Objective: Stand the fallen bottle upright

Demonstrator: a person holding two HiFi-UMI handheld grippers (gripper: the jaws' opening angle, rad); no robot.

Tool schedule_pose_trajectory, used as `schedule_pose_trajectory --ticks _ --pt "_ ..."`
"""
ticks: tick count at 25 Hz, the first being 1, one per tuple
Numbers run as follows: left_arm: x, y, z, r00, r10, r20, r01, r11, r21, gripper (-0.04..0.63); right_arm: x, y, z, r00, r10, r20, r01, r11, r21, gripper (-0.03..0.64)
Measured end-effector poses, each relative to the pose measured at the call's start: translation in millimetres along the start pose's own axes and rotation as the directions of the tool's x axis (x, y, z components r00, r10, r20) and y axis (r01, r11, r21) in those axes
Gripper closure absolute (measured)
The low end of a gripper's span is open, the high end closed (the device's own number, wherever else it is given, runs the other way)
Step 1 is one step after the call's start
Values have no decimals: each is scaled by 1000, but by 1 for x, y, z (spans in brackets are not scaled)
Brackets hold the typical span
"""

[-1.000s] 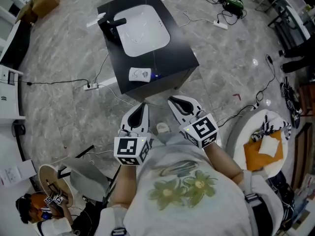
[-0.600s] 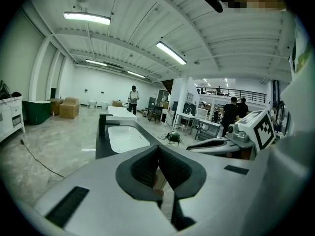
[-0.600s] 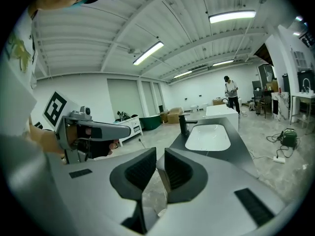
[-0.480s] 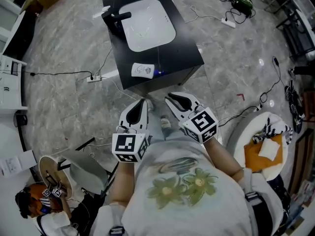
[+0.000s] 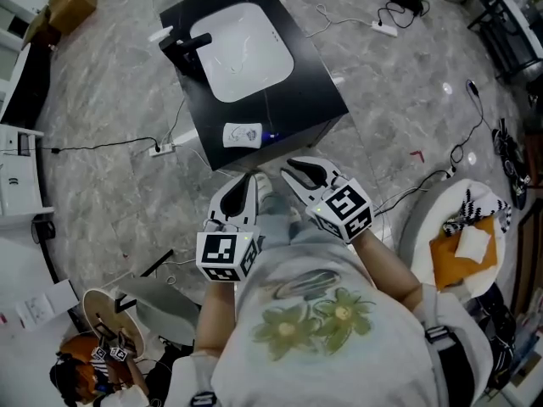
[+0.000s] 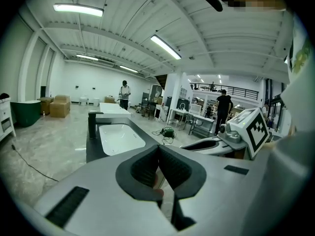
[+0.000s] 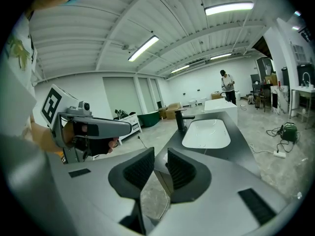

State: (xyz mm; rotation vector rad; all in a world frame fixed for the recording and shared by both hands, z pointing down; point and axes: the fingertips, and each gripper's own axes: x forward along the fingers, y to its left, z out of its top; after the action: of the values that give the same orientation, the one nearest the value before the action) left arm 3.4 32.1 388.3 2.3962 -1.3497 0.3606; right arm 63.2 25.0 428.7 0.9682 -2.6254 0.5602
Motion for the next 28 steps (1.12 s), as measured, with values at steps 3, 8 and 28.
schedule_pose_trajectory --ticks 3,8,28 --pt "9 10 4 1000 -5 -3 5 1000 -6 577 11 -11 0 1000 4 -13 -3 1000 11 506" --pt "19 37 5 1000 3 -18 -3 1000 -28 577 39 -28 -7 998 4 -57 -2 1000 29 476" --pt "86 120 -3 996 -15 -89 8 997 -74 577 129 -90 -49 973 -22 -229 30 999 33 468"
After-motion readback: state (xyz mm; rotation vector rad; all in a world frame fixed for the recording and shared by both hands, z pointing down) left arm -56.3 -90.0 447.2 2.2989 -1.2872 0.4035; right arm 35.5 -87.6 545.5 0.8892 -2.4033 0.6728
